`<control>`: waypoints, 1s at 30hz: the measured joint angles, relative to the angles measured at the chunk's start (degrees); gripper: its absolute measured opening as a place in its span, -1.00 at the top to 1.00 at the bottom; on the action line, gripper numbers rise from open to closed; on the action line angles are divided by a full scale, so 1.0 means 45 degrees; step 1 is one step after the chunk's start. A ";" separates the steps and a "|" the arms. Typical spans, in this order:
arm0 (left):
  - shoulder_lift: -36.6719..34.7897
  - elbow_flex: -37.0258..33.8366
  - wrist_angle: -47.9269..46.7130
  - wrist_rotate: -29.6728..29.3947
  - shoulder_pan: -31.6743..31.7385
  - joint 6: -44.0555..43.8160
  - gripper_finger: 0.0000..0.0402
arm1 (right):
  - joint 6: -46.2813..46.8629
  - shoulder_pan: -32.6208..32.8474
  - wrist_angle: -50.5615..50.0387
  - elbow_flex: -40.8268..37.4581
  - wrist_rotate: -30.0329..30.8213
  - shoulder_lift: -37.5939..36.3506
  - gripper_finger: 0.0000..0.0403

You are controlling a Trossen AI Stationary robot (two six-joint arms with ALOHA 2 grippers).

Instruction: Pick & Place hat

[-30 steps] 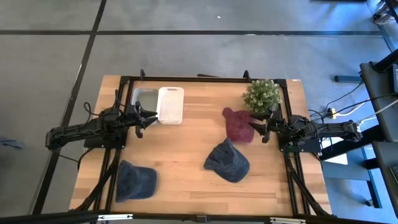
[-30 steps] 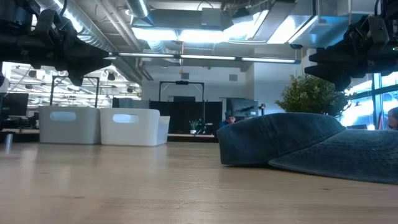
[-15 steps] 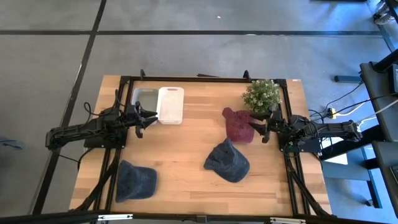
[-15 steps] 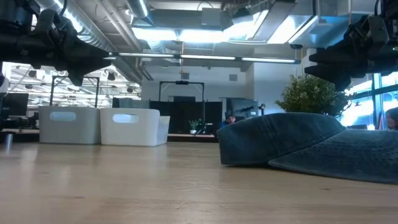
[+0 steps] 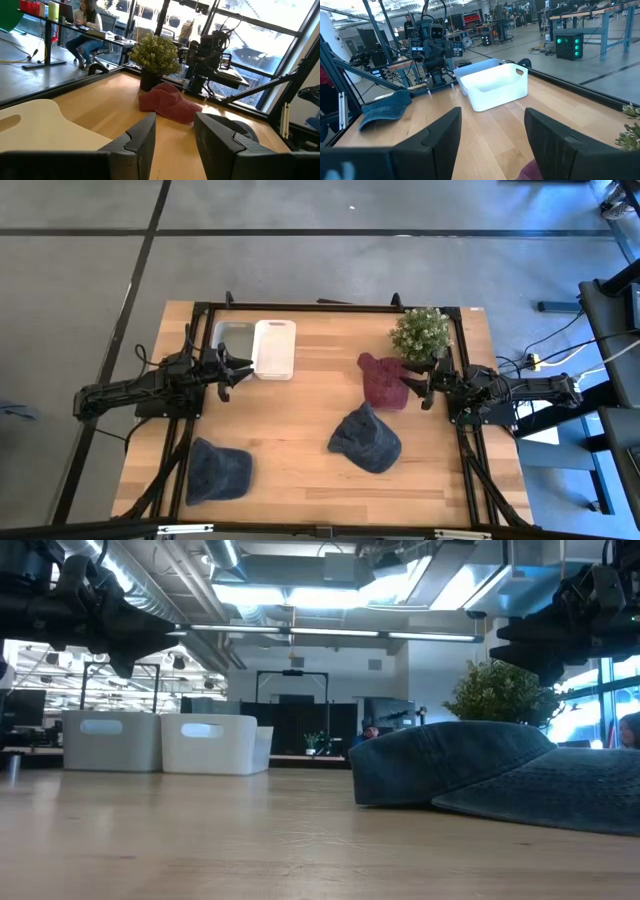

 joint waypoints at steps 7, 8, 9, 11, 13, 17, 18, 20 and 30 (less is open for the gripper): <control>0.0000 -0.0003 0.0003 0.0001 -0.0002 0.0002 0.35 | 0.0020 0.0000 0.0021 0.0000 0.0001 -0.0004 -0.08; 0.0000 -0.0001 0.0004 0.0004 -0.0003 0.0003 0.35 | -0.0021 -0.0001 0.0102 0.0000 0.0029 0.0001 -0.08; 0.0000 -0.0005 0.0005 -0.0001 -0.0003 -0.0001 0.35 | -0.0068 0.0000 0.0188 0.0000 0.0119 0.0000 -0.08; 0.0000 -0.0005 0.0005 0.0003 0.0001 0.0003 0.35 | -0.0273 -0.0005 0.0214 0.0000 0.0231 0.0001 -0.08; 0.0000 -0.0002 0.0002 0.0004 0.0001 -0.0001 0.35 | -0.0342 -0.0005 0.0192 -0.0004 0.0229 0.0001 -0.08; 0.0000 -0.0004 0.0238 -0.0442 0.0000 -0.0001 0.35 | -0.0278 -0.0005 0.0168 -0.0003 0.0229 0.0001 -0.08; 0.0000 -0.0003 0.0257 -0.0582 -0.0002 -0.0001 0.35 | -0.0270 -0.0005 0.0165 0.0000 0.0229 0.0001 -0.08; 0.0000 -0.0005 0.0312 -0.0681 0.0001 0.0004 0.35 | -0.0263 0.0000 0.0165 0.0000 0.0247 0.0001 -0.08; 0.0000 -0.0005 0.0306 -0.0247 -0.0004 -0.0701 0.35 | 0.0173 -0.0005 0.0131 0.0000 0.1728 0.0001 -0.08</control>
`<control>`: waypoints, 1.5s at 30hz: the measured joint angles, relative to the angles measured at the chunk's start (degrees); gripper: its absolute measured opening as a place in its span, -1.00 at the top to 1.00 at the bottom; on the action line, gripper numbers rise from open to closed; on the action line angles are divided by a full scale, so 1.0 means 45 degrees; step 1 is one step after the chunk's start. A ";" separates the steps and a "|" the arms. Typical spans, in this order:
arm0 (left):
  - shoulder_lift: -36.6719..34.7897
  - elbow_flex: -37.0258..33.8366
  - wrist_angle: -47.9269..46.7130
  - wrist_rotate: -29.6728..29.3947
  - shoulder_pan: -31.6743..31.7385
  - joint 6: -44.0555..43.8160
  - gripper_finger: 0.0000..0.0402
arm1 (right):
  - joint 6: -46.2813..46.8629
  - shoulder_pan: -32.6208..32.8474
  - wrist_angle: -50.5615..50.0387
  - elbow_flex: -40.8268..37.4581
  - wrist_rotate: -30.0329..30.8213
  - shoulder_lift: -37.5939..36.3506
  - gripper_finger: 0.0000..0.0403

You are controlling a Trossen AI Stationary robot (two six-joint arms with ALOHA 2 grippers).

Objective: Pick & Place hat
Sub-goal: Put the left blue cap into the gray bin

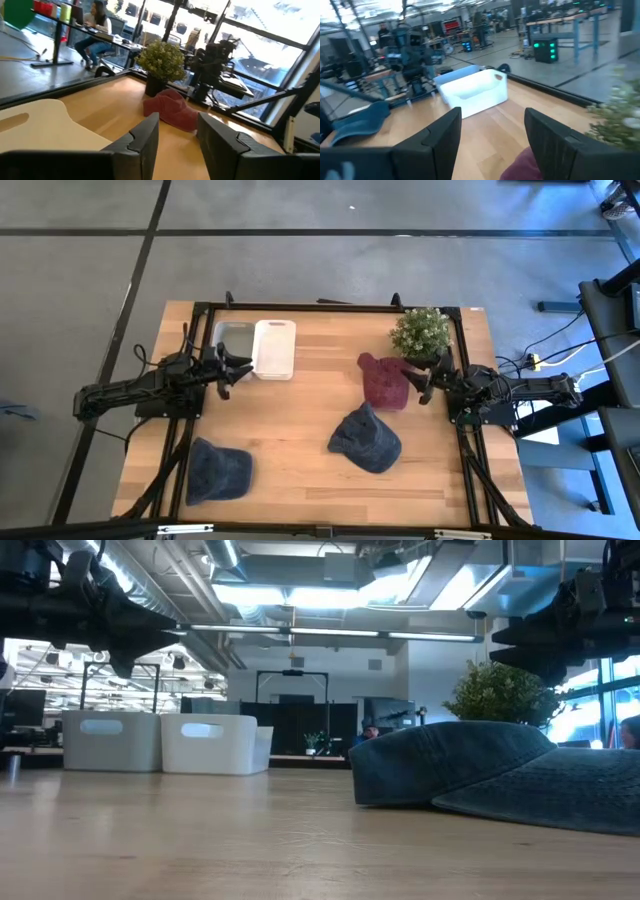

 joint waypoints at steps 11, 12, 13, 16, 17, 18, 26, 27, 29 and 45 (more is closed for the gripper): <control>0.0000 0.0000 0.0089 0.1612 0.0000 -0.1225 -0.15 | 0.0398 0.0000 0.0005 0.0000 0.0409 0.0104 -0.08; 0.0000 0.0002 0.0105 0.1659 0.0000 -0.1592 -0.18 | 0.0551 0.0000 0.0005 0.0000 0.0398 0.0164 -0.08; 0.0000 0.0000 0.0094 0.1669 0.0000 -0.1996 -0.20 | 0.0600 0.0000 0.0001 0.0000 0.0387 0.0210 -0.08; 0.0000 0.0000 0.0099 0.1471 0.0000 -0.2977 -0.24 | 0.0580 0.0000 0.0008 -0.0002 0.0385 0.0391 -0.08; 0.0000 0.0002 0.0125 0.1345 0.0000 -0.3053 -0.24 | 0.0567 0.0000 0.0005 0.0000 0.0385 0.0460 -0.08; 0.0000 0.0001 0.0187 0.1351 0.0001 -0.3042 -0.24 | 0.0560 0.0000 0.0006 0.0000 0.0385 0.0520 -0.08; 0.0766 0.0609 0.0844 0.2190 -0.0940 -0.1765 -0.18 | 0.0495 0.0000 0.0017 -0.0001 0.0407 0.1073 -0.08; 0.1095 0.0838 0.0829 0.2158 -0.1168 -0.1380 -0.17 | 0.0457 0.0000 0.0008 0.0000 0.0412 0.1123 -0.08; 0.1902 0.1412 0.0401 0.1985 -0.1648 -0.0669 -0.15 | 0.0254 0.0000 0.0023 -0.0001 0.0429 0.1235 -0.08; 1.1098 0.8786 -1.1457 0.1475 -0.7448 -0.3159 0.07 | 0.0541 0.0000 0.0018 0.0000 0.0754 0.1355 -0.08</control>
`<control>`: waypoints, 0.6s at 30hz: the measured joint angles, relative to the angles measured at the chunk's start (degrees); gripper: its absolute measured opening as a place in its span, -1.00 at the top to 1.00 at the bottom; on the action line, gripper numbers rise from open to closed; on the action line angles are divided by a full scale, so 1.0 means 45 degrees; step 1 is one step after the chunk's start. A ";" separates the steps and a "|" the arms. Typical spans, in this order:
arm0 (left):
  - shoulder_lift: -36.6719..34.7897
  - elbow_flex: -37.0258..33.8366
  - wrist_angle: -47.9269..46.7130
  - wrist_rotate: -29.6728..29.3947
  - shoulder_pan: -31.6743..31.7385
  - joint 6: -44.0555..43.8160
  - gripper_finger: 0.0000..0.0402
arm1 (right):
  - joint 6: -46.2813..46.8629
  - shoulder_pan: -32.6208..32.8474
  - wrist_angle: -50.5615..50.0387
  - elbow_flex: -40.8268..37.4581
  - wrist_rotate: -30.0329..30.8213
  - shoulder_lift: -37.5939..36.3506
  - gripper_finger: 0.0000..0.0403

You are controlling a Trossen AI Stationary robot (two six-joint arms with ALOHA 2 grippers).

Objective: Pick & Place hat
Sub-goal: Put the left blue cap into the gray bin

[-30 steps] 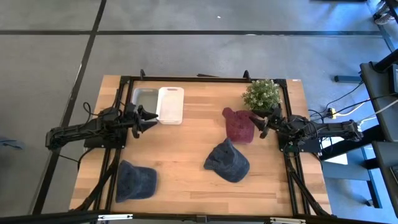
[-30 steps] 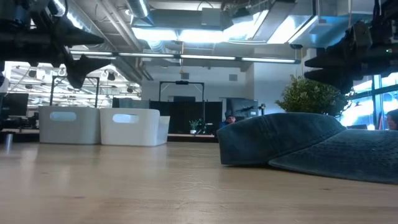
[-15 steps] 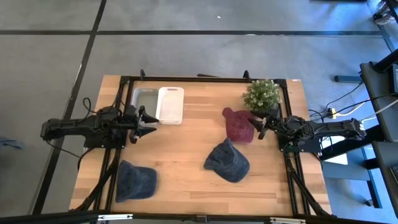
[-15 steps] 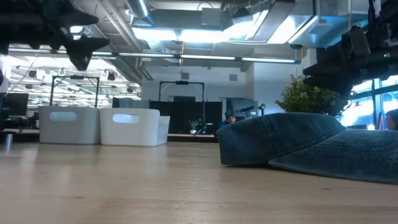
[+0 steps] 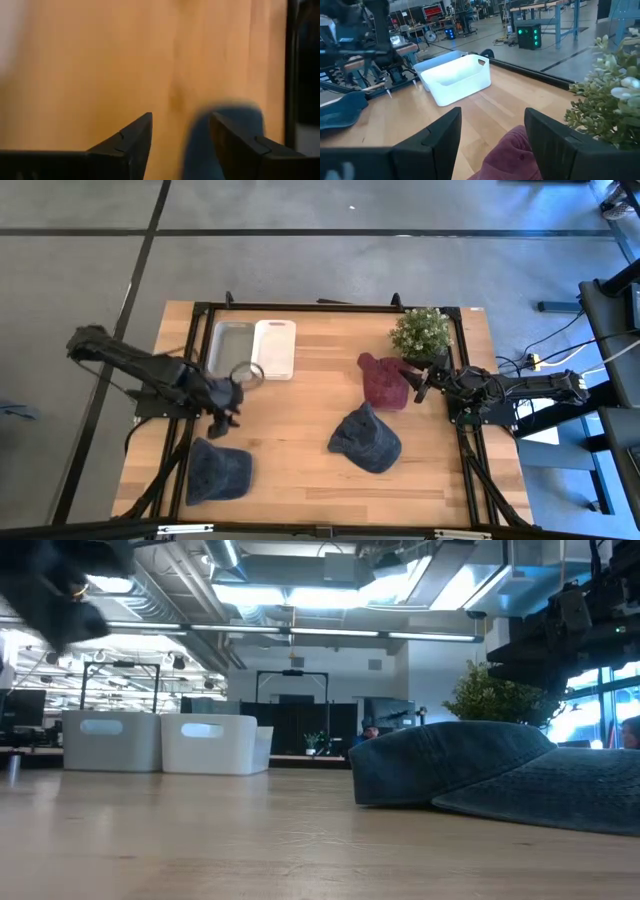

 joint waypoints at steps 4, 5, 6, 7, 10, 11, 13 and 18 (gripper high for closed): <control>0.2004 0.0915 -0.0867 0.0954 -0.1785 -0.1295 0.14 | 0.0001 0.0005 -0.0004 0.0000 0.0273 0.0000 -0.08; 0.2397 0.1026 -0.0946 0.1051 -0.2204 -0.1524 0.16 | 0.0000 0.0005 0.0001 -0.0005 0.0453 0.0000 -0.08; 0.2781 0.1081 -0.1067 0.1188 -0.2624 -0.1830 0.17 | 0.0005 0.0005 0.0001 -0.0005 0.0650 0.0000 -0.08; 0.3131 0.1087 -0.1133 0.1362 -0.3008 -0.2226 0.19 | 0.0005 0.0005 0.0001 -0.0004 0.0827 0.0000 -0.08; 0.4043 0.1084 -0.1478 0.1734 -0.4010 -0.3308 0.21 | 0.0019 0.0004 0.0001 -0.0001 0.1100 0.0000 -0.08; 0.4291 0.1084 -0.1655 0.1769 -0.4292 -0.3536 0.22 | 0.0055 0.0005 0.0001 -0.0001 0.1103 0.0000 -0.08; 0.4711 0.1079 -0.1903 0.1772 -0.4748 -0.3604 0.22 | 0.0217 0.0005 0.0001 0.0000 0.1100 0.0000 -0.08; 0.5367 0.1079 -0.1938 0.1403 -0.5423 -0.3000 0.20 | 0.0391 0.0005 0.0001 0.0000 0.1093 0.0000 -0.08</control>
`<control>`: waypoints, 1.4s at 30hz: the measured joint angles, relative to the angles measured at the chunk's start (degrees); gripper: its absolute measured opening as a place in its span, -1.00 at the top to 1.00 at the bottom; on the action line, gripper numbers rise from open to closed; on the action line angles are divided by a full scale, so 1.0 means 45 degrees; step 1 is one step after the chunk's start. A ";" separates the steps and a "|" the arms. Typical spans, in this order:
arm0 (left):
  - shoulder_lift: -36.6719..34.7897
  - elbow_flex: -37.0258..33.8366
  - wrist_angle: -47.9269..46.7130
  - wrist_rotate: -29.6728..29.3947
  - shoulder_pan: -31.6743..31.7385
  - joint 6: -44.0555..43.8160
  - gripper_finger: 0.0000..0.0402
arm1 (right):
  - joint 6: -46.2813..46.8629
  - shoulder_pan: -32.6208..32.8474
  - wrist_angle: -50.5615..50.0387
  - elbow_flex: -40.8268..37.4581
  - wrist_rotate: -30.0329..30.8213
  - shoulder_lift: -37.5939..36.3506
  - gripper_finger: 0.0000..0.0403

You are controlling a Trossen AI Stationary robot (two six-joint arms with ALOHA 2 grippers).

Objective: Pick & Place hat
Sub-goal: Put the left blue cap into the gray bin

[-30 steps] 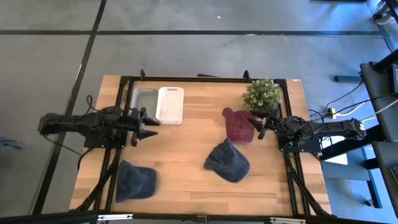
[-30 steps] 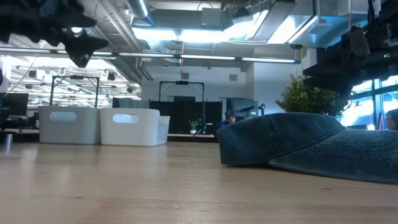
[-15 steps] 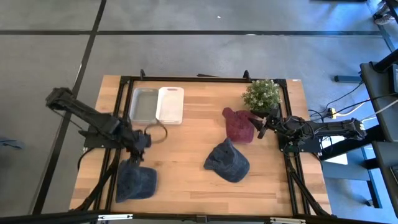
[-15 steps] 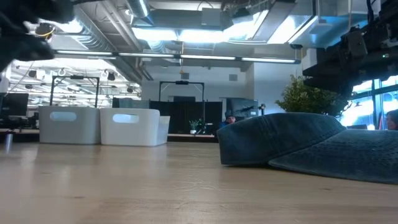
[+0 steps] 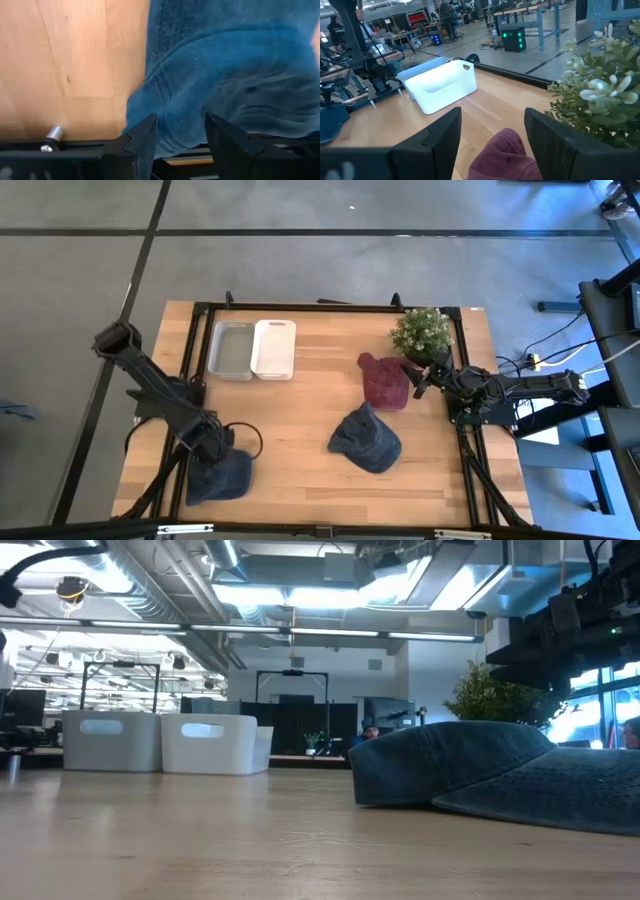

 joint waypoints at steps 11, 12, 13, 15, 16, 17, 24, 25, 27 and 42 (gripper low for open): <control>0.1100 0.0000 0.0166 0.0075 -0.0145 0.0561 0.45 | 0.0289 0.0000 0.0005 -0.0005 -0.0009 0.0000 -0.08; 0.1107 0.0000 0.0266 0.0079 -0.0143 0.0611 0.52 | 0.0285 0.0000 0.0005 0.0000 -0.0008 0.0000 -0.08; 0.1099 0.0000 0.0311 0.0091 -0.0113 0.0631 0.60 | 0.0285 0.0000 0.0005 -0.0001 -0.0006 0.0000 -0.08; 0.0967 -0.0005 0.0295 0.0264 0.0023 0.0497 0.78 | 0.0285 0.0000 0.0003 -0.0001 -0.0010 0.0000 -0.08; 0.0845 -0.0005 0.0303 0.0466 0.0146 0.0431 0.87 | 0.0287 0.0000 0.0005 0.0000 -0.0010 0.0000 -0.08; 0.0710 0.0003 0.0300 0.0687 0.0313 0.0310 0.93 | 0.0285 0.0000 0.0005 0.0000 -0.0010 0.0000 -0.08; -0.0555 0.1262 0.0262 -0.0651 0.2358 0.0387 0.97 | 0.0270 0.0000 0.0005 0.0000 -0.0015 0.0066 -0.08; -0.0750 0.1567 0.0241 -0.1018 0.2741 0.0595 0.97 | 0.0270 0.0000 0.0005 0.0000 -0.0019 0.0096 -0.08; -0.1100 0.2234 0.0033 -0.1825 0.3587 0.1116 0.97 | 0.0276 -0.0001 0.0001 0.0000 -0.0017 0.0165 -0.08; 0.0640 0.9747 -0.6977 -0.4032 1.2595 0.8291 0.98 | -0.0125 0.0000 0.0008 0.0000 0.0228 0.0703 -0.08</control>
